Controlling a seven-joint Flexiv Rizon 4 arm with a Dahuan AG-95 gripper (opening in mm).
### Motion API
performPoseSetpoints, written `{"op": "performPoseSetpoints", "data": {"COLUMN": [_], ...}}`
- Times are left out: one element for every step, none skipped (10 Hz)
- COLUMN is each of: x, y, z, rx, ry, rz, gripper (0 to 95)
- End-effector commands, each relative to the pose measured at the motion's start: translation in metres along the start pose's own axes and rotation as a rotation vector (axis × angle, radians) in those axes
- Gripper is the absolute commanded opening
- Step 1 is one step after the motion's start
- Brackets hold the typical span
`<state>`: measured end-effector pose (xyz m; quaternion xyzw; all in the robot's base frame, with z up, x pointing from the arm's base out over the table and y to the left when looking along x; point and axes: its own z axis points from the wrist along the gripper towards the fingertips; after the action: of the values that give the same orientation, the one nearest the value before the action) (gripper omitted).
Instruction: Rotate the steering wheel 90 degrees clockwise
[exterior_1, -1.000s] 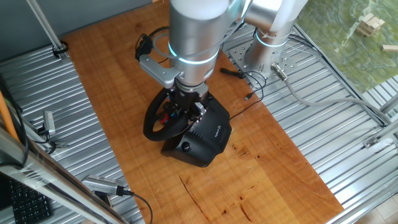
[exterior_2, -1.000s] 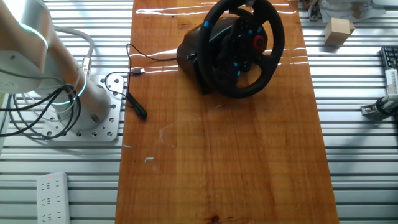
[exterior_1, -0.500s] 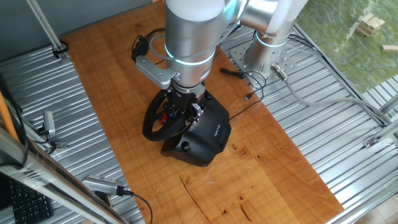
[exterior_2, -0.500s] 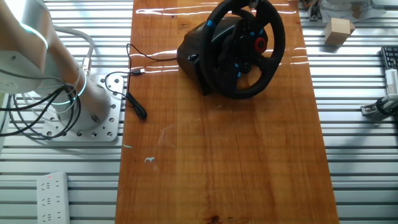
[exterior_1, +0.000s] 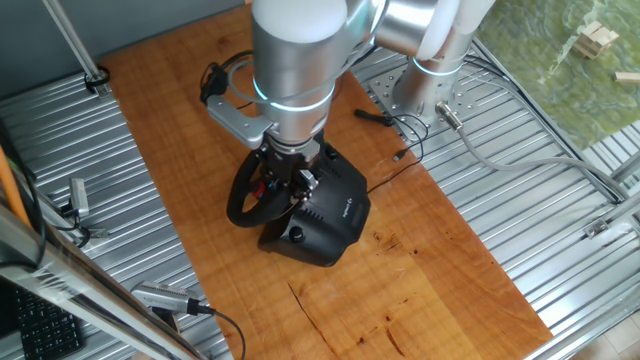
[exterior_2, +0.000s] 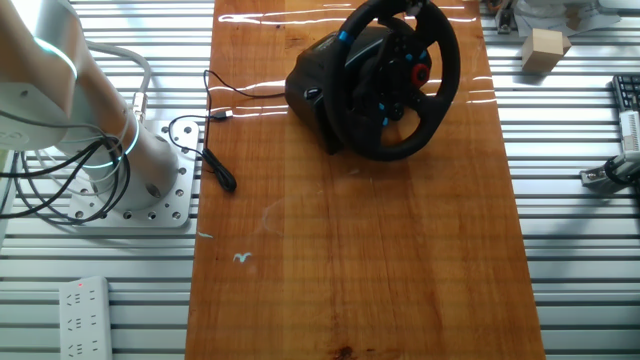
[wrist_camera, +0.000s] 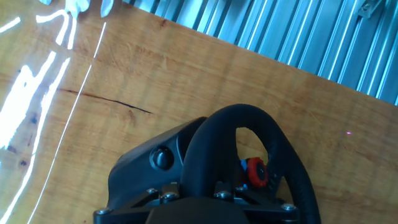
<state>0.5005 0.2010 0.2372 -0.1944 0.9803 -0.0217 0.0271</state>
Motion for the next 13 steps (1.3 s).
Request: {"op": "performPoseSetpoints", "data": {"x": [-0.004, -0.007, -0.009, -0.010, -0.013, -0.016, -0.018, -0.021, -0.022, -0.025, -0.027, -0.029, -0.030], "y": [0.002, 0.003, 0.004, 0.005, 0.006, 0.007, 0.006, 0.005, 0.004, 0.002, 0.000, -0.001, -0.003], "z": [0.018, 0.019, 0.020, 0.021, 0.022, 0.023, 0.024, 0.025, 0.026, 0.029, 0.031, 0.032, 0.035], "rx": [0.004, 0.010, 0.017, 0.018, 0.024, 0.029, 0.035, 0.043, 0.043, 0.044, 0.047, 0.050, 0.052], "ry": [0.002, 0.005, 0.008, 0.009, 0.012, 0.013, 0.017, 0.024, 0.027, 0.028, 0.029, 0.029, 0.026], "rz": [0.002, 0.007, 0.011, 0.014, 0.018, 0.022, 0.025, 0.031, 0.040, 0.059, 0.070, 0.078, 0.093], "gripper": [0.0, 0.0, 0.0, 0.0, 0.0, 0.0, 0.0, 0.0, 0.0, 0.0, 0.0, 0.0, 0.0]}}
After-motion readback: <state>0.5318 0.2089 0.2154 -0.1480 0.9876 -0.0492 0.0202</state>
